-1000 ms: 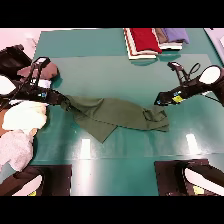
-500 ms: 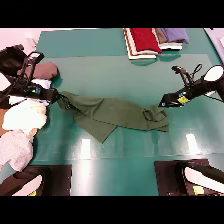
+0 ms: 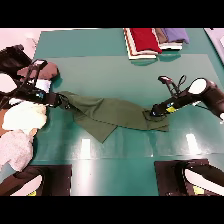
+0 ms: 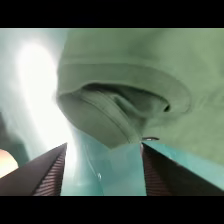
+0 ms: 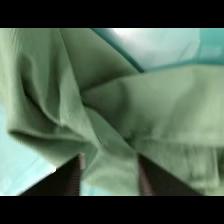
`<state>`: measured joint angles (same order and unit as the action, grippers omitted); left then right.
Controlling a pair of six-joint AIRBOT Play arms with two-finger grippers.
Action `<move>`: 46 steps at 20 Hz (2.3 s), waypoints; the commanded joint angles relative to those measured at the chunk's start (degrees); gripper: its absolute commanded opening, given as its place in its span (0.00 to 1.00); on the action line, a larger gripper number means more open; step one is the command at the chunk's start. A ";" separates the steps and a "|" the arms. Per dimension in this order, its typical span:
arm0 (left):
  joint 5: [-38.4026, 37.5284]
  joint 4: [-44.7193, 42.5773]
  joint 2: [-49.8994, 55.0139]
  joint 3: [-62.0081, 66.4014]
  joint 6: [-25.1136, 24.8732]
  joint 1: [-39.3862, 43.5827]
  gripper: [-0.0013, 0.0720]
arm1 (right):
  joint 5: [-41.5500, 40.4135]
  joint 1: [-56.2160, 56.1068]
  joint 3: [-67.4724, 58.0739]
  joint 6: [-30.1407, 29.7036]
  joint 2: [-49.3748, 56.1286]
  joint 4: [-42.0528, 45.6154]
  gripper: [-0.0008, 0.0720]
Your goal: Fold the shirts.
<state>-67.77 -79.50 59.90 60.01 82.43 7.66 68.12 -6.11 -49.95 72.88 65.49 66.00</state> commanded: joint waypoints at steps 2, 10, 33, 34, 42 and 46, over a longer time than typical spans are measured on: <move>2.34 -1.53 0.94 -1.51 1.57 -0.22 0.76 | -7.32 -3.67 2.05 -0.17 -0.20 -0.04 0.09; 7.58 10.67 8.24 -2.40 -3.28 -1.16 0.76 | -6.40 -4.15 2.08 -0.07 -0.20 -0.44 0.04; 10.32 9.20 -24.63 45.22 1.77 -1.16 0.06 | 11.80 23.65 -51.19 2.67 -24.55 5.53 0.03; 8.72 9.16 -24.57 45.16 1.88 -1.16 0.06 | 12.50 25.75 -53.72 2.67 -23.47 5.44 0.03; -7.98 11.19 -13.53 21.79 5.57 -1.16 0.06 | 15.28 16.28 -65.00 5.20 -2.29 2.43 0.03; 3.17 11.63 -2.78 4.22 0.46 -1.16 0.06 | 17.75 5.07 -65.00 5.68 14.93 11.96 0.03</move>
<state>-70.43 -68.84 50.41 75.40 86.00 6.48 84.12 5.54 -114.30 77.82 69.89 72.25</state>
